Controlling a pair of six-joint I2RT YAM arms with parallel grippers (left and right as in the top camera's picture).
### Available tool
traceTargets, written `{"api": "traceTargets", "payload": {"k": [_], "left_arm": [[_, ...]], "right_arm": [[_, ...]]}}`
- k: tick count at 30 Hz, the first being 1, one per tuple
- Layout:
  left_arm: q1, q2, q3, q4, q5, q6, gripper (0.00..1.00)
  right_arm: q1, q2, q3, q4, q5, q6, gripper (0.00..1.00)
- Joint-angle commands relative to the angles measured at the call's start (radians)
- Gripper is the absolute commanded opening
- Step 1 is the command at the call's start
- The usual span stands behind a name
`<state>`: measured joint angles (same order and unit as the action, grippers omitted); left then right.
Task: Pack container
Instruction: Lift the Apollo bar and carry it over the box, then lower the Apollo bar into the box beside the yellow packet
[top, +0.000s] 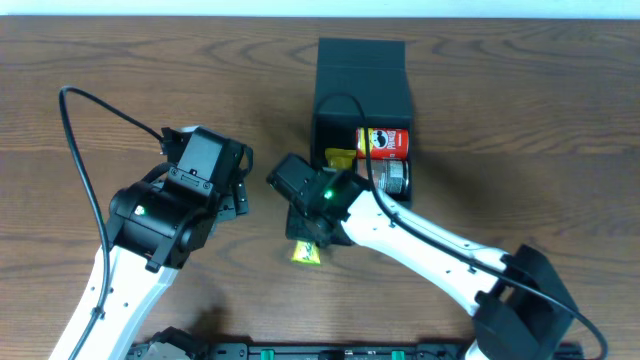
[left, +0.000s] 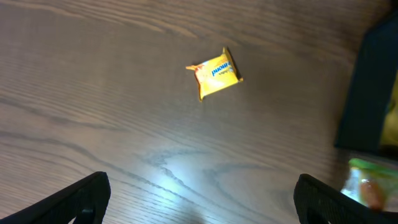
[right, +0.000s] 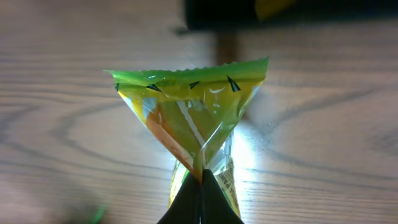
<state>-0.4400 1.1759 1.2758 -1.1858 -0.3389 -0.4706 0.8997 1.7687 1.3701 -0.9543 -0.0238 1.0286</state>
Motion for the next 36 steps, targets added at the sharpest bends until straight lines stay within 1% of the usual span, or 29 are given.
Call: {"api": "traceTargets", "payload": {"k": [1, 5, 8, 12, 14, 16, 21, 25, 36], "left_arm": [[0.004, 0.0, 0.012, 0.008, -0.042, 0.03, 0.95], [0.004, 0.0, 0.012, 0.016, -0.042, 0.029, 0.95], [0.004, 0.0, 0.012, 0.023, -0.042, 0.029, 0.95], [0.004, 0.0, 0.012, 0.032, -0.042, 0.029, 0.95], [0.004, 0.0, 0.012, 0.045, -0.047, 0.029, 0.95], [0.004, 0.0, 0.012, 0.066, -0.054, 0.029, 0.95], [0.004, 0.005, 0.012, 0.12, -0.057, 0.029, 0.95], [0.004, 0.021, 0.012, 0.121, -0.061, 0.03, 0.95], [0.004, 0.041, 0.012, 0.116, -0.061, 0.03, 0.96]], "right_arm": [[-0.029, 0.0, 0.093, -0.041, 0.093, -0.053, 0.01], [-0.06, 0.0, 0.159, -0.065, 0.137, -0.103, 0.02], [-0.107, 0.0, 0.167, -0.059, 0.196, -0.111, 0.02], [-0.203, 0.001, 0.167, -0.005, 0.219, -0.185, 0.01], [-0.253, 0.001, 0.167, 0.039, 0.219, -0.212, 0.03], [-0.303, 0.002, 0.167, 0.073, 0.209, -0.226, 0.04], [-0.386, 0.072, 0.167, 0.137, 0.064, -0.242, 0.02], [-0.37, 0.146, 0.167, 0.143, -0.023, -0.241, 0.02], [-0.276, 0.183, 0.167, 0.111, -0.041, -0.241, 0.02]]}}
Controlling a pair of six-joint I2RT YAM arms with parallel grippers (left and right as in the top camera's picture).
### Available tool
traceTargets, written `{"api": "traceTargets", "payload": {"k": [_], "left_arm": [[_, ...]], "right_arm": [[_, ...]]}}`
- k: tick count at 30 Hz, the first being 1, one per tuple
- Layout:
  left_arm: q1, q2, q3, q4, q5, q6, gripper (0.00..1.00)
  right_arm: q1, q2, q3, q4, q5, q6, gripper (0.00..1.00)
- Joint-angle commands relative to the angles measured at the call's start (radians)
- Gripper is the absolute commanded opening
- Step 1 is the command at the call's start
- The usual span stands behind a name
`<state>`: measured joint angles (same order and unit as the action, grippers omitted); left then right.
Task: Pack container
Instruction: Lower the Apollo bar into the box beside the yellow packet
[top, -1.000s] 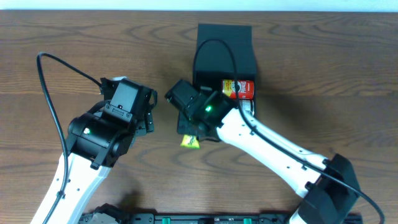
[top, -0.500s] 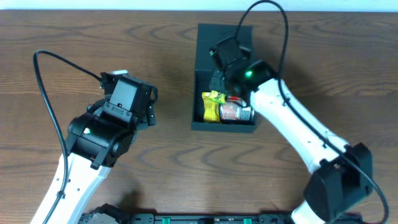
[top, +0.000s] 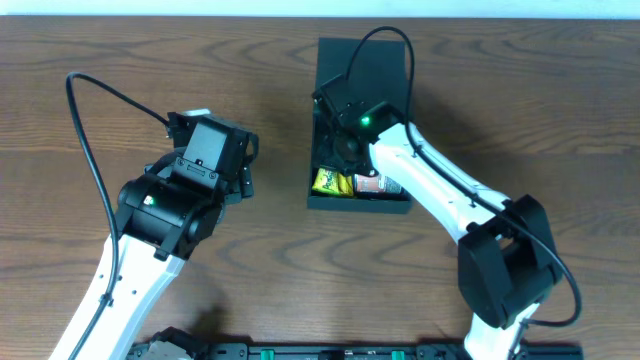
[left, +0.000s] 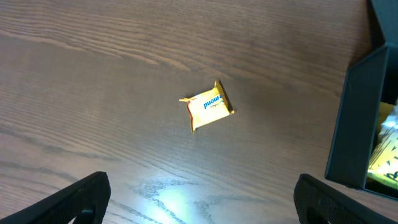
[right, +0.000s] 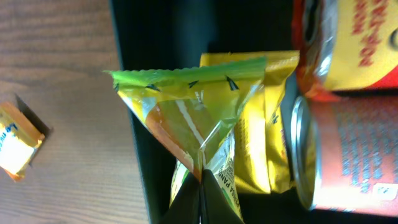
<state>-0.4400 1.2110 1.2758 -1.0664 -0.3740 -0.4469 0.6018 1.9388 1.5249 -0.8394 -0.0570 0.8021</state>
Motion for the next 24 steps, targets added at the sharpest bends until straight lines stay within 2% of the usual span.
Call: {"api": "traceTargets", "payload": {"k": [1, 15, 17, 19, 24], "left_arm": [[0.004, 0.006, 0.012, -0.004, -0.026, 0.006, 0.95], [0.004, 0.006, 0.012, -0.009, -0.026, 0.006, 0.95], [0.004, 0.006, 0.012, -0.009, -0.026, 0.006, 0.95], [0.004, 0.006, 0.012, -0.009, -0.026, 0.006, 0.95], [0.004, 0.006, 0.012, -0.009, -0.026, 0.006, 0.96]], "right_arm": [[0.029, 0.024, 0.012, -0.004, -0.007, -0.014, 0.02], [0.048, 0.072, 0.012, -0.006, -0.018, -0.014, 0.03], [0.048, 0.076, 0.012, -0.007, -0.012, -0.014, 0.07], [0.048, 0.077, 0.012, -0.009, 0.001, -0.014, 0.16], [0.04, 0.075, 0.013, 0.002, 0.005, -0.021, 0.15]]}}
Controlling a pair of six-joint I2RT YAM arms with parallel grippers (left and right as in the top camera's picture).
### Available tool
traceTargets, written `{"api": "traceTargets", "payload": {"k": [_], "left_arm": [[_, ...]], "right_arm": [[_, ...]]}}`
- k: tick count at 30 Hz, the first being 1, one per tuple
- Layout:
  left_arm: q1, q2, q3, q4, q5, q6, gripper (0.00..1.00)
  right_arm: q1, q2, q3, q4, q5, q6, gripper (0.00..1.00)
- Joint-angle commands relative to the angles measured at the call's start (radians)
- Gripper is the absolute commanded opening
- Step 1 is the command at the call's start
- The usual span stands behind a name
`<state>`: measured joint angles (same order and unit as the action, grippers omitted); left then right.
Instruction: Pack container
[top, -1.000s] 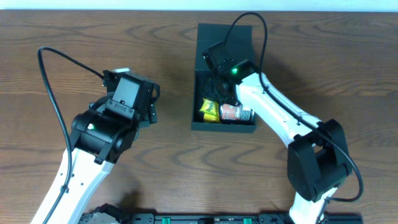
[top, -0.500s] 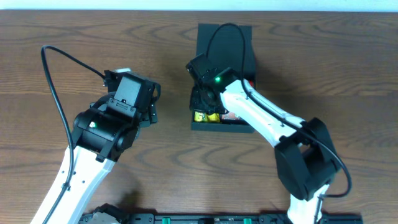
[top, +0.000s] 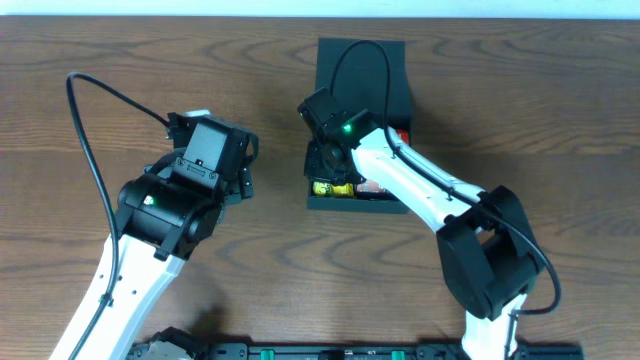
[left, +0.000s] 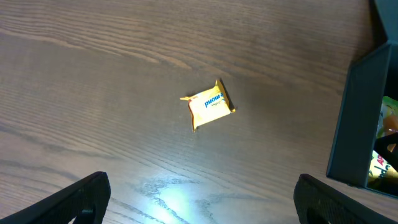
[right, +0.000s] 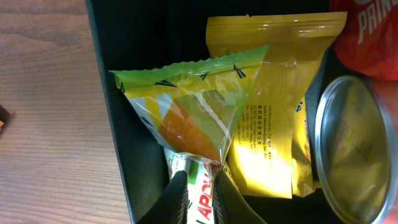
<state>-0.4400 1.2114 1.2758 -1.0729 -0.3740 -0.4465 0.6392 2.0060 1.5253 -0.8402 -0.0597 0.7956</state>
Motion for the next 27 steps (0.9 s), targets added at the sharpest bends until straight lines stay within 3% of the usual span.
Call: {"api": "traceTargets", "payload": {"k": [1, 3, 6, 9, 15, 20, 25, 27], "left_arm": [[0.004, 0.006, 0.012, -0.002, -0.026, 0.006, 0.95], [0.004, 0.006, 0.012, 0.0, -0.026, 0.006, 0.95], [0.004, 0.006, 0.012, 0.004, -0.03, 0.006, 0.96], [0.004, 0.006, 0.012, 0.005, -0.049, 0.005, 0.95], [0.006, 0.006, 0.012, 0.015, -0.105, 0.005, 0.96], [0.069, 0.01, 0.007, 0.013, -0.09, -0.048, 0.95], [0.172, 0.121, -0.006, 0.069, 0.015, 0.007, 0.95], [0.201, 0.215, -0.006, 0.149, 0.159, 0.093, 0.95]], "right_arm": [[0.003, 0.008, 0.016, 0.002, 0.008, -0.02, 0.17], [0.0, 0.006, 0.029, 0.002, 0.008, -0.028, 0.21], [-0.01, 0.0, 0.078, -0.011, 0.015, -0.053, 0.38], [-0.02, 0.0, 0.16, -0.058, 0.074, -0.058, 0.4], [-0.051, 0.0, 0.379, -0.168, 0.243, -0.138, 0.55], [-0.124, 0.0, 0.485, -0.286, 0.402, -0.169, 0.59], [-0.248, 0.0, 0.548, -0.41, 0.397, -0.169, 0.63], [-0.301, 0.0, 0.562, -0.439, 0.378, -0.205, 0.64]]}}
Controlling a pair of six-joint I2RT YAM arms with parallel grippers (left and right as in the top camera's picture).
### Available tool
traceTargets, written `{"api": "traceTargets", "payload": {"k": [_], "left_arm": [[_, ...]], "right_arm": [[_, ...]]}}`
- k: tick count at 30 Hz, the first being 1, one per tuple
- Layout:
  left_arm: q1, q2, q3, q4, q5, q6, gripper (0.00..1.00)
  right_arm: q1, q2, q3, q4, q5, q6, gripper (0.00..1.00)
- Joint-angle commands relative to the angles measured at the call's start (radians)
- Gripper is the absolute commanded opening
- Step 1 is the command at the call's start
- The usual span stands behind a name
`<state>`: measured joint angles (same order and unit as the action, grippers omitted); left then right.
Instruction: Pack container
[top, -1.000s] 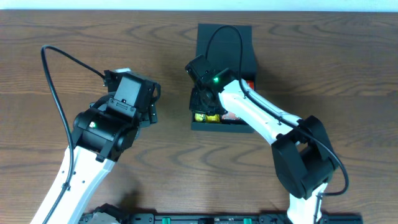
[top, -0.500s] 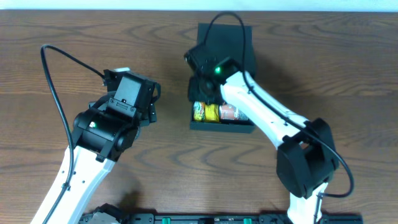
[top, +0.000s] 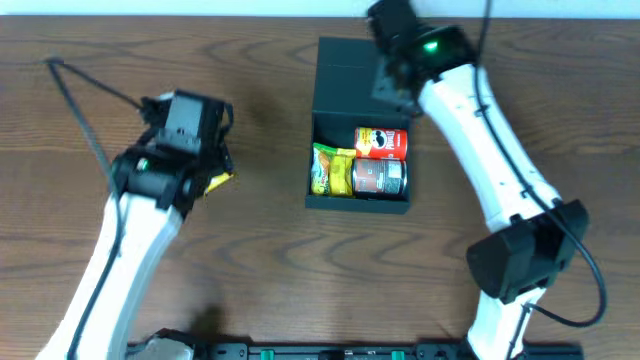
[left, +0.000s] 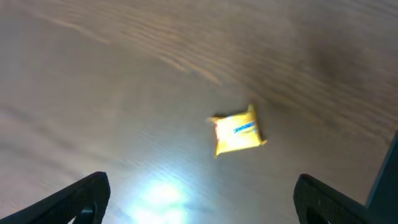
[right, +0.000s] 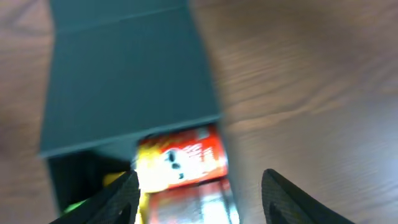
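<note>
The black container stands mid-table with its lid folded back. Inside lie a red chips can, a silver can and yellow and green snack packets. My right gripper hangs over the lid, open and empty; in its wrist view the gripper frames the red can. A small yellow candy lies on the table left of the box. My left gripper is over it, open; the candy shows ahead of that gripper.
The wooden table carries nothing else in view. The box's near wall faces the front edge. A black cable trails from the left arm across the table's left side.
My right gripper has left the box's inside and is now higher, over the lid at the back, open wider. The left arm has moved back and left, closer over the yellow candy.
My right gripper was shut on a green and yellow triangular packet on the table in front of the box. Then it held the packet over the box's left part. Then it stood open with the packet lying in the box, and now it is clear of the box.
</note>
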<state>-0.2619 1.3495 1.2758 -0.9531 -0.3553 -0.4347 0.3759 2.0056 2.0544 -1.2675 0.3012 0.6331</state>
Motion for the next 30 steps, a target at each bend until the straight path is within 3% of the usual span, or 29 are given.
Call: {"api": "traceTargets", "payload": {"k": [1, 4, 6, 10, 17, 20, 22, 23, 30], "left_arm": [[0.032, 0.116, -0.006, 0.043, 0.196, 0.065, 0.95], [0.049, 0.214, -0.006, 0.046, 0.271, 0.043, 0.95], [0.066, 0.284, -0.005, 0.038, 0.302, 0.093, 0.95], [0.096, 0.367, -0.003, 0.013, 0.404, 0.337, 0.97], [0.12, 0.371, -0.003, 0.042, 0.194, 0.773, 1.0], [0.119, 0.375, -0.004, 0.043, 0.2, 1.039, 1.0], [0.12, 0.385, -0.005, 0.076, 0.213, 1.145, 1.0], [0.121, 0.393, -0.005, 0.096, 0.234, 1.183, 0.96], [0.121, 0.465, -0.005, 0.157, 0.247, 1.228, 0.96]], "right_arm": [[-0.055, 0.001, 0.034, -0.018, 0.008, -0.067, 0.66], [-0.087, 0.001, 0.034, -0.042, 0.003, -0.092, 0.7], [-0.104, 0.001, 0.034, -0.059, 0.002, -0.092, 0.72], [-0.117, 0.001, 0.034, -0.08, 0.002, -0.092, 0.77], [-0.115, 0.001, 0.033, -0.091, -0.05, -0.091, 0.8], [-0.114, 0.001, 0.033, -0.09, -0.066, -0.088, 0.81], [-0.114, 0.001, 0.033, -0.09, -0.066, -0.088, 0.82], [-0.114, 0.001, 0.033, -0.089, -0.066, -0.088, 0.82], [-0.115, 0.001, 0.033, -0.079, -0.045, -0.093, 0.85]]}}
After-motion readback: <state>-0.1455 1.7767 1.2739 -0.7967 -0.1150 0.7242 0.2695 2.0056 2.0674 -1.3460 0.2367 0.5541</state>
